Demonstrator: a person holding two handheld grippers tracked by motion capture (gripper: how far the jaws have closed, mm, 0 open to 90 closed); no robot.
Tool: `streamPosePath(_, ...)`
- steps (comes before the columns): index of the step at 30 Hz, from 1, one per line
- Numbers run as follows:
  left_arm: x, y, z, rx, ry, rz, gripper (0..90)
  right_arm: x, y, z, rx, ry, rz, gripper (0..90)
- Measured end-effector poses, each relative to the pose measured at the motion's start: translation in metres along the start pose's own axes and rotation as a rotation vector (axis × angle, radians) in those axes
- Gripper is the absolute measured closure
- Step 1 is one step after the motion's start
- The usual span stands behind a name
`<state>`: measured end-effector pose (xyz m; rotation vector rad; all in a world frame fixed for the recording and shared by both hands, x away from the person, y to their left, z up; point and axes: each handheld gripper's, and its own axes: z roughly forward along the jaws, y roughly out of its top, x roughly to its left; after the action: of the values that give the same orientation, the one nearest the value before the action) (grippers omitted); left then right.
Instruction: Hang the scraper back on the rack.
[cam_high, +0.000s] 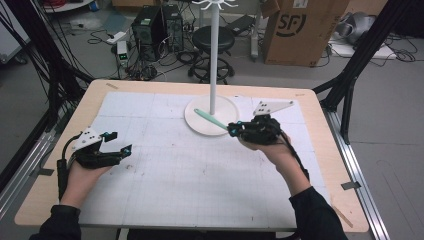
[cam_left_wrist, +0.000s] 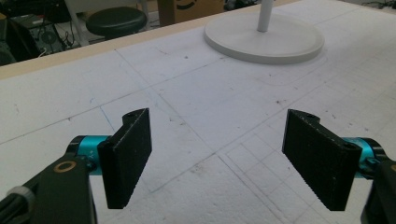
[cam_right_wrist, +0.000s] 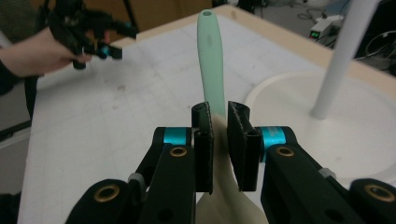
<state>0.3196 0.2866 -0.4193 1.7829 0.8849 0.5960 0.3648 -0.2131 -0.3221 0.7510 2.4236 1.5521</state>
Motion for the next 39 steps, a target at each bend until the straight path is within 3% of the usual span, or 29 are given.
streamPosePath(7,0.000,0.000,0.000,0.001,-0.003,-0.003,23.8,-0.008,0.035,-0.037,-0.058,-0.046,0.012,81.2)
streamPosePath(8,0.000,0.000,0.000,0.004,-0.003,0.000,23.7,-0.009,0.046,-0.048,-0.073,-0.067,0.015,81.2)
streamPosePath(19,0.000,-0.001,0.001,0.007,-0.009,-0.006,23.6,-0.010,0.102,-0.092,-0.139,-0.125,0.020,81.2)
streamPosePath(25,0.001,-0.001,0.001,0.009,-0.011,-0.007,23.6,-0.007,0.125,-0.104,-0.142,-0.158,0.008,81.2)
streamPosePath(39,0.001,-0.001,0.002,0.016,-0.016,-0.010,23.5,0.001,0.158,-0.116,-0.150,-0.196,0.000,81.2)
